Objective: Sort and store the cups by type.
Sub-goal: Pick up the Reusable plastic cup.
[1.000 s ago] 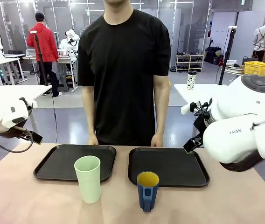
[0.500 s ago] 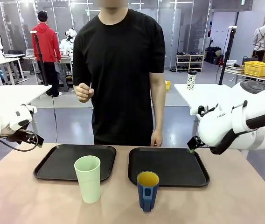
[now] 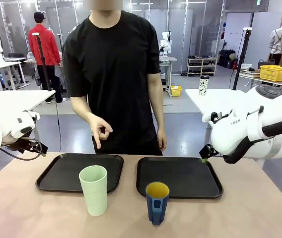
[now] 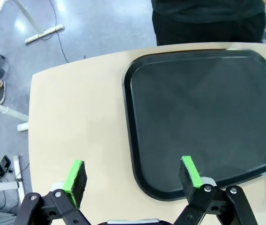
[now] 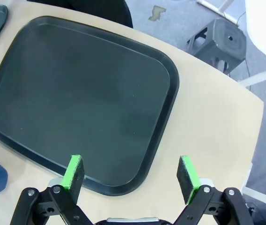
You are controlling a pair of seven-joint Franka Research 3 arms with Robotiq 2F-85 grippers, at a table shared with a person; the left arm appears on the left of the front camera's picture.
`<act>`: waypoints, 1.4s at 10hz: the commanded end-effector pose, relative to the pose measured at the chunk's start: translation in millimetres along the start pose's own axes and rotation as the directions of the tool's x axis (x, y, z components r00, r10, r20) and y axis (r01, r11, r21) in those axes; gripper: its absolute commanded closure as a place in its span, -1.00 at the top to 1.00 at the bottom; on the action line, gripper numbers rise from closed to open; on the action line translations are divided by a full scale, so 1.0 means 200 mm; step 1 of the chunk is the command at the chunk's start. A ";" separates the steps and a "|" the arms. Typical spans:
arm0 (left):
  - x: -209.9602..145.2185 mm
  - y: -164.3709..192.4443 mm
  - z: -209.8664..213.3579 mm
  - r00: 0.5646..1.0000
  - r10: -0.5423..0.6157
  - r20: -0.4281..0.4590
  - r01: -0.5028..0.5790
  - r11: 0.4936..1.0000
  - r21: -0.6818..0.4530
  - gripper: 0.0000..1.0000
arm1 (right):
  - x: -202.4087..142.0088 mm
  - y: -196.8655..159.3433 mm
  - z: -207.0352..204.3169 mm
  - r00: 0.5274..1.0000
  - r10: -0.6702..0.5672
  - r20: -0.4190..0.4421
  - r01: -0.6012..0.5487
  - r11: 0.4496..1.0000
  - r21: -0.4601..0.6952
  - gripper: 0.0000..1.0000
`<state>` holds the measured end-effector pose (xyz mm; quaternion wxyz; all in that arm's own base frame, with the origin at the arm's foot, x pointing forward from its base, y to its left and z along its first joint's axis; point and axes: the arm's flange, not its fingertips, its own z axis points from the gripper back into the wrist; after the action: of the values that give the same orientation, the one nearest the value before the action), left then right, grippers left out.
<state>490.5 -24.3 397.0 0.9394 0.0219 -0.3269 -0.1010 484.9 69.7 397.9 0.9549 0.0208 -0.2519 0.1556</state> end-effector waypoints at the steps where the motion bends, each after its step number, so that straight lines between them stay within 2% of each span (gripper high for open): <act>1: 0.00 0.01 0.00 1.000 -0.017 -0.004 0.017 1.000 0.008 1.00 | 0.00 -0.01 -0.01 1.000 -0.003 0.006 0.003 1.000 -0.001 1.00; 11: 0.00 0.00 0.00 1.000 -0.001 0.000 0.001 1.000 0.001 1.00 | 0.00 -0.01 -0.01 1.000 -0.003 0.006 0.003 1.000 -0.001 1.00; 12: 0.00 0.01 0.02 0.996 -0.085 -0.018 0.085 0.996 -0.011 1.00 | 0.00 -0.01 -0.01 1.000 -0.003 0.006 0.003 1.000 -0.001 1.00; 13: -0.01 0.02 0.05 0.979 -0.193 -0.071 0.192 0.981 -0.024 1.00 | 0.00 -0.01 -0.01 1.000 -0.003 0.006 0.003 1.000 -0.001 1.00; 14: -0.02 0.05 0.08 0.937 -0.340 -0.081 0.338 0.940 -0.044 1.00 | 0.00 -0.01 -0.01 1.000 -0.003 0.006 0.003 1.000 -0.001 1.00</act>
<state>485.5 -30.2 394.8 0.9351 0.0465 -0.2950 -0.1908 485.0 68.8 397.7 0.9551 0.0200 -0.2517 0.1548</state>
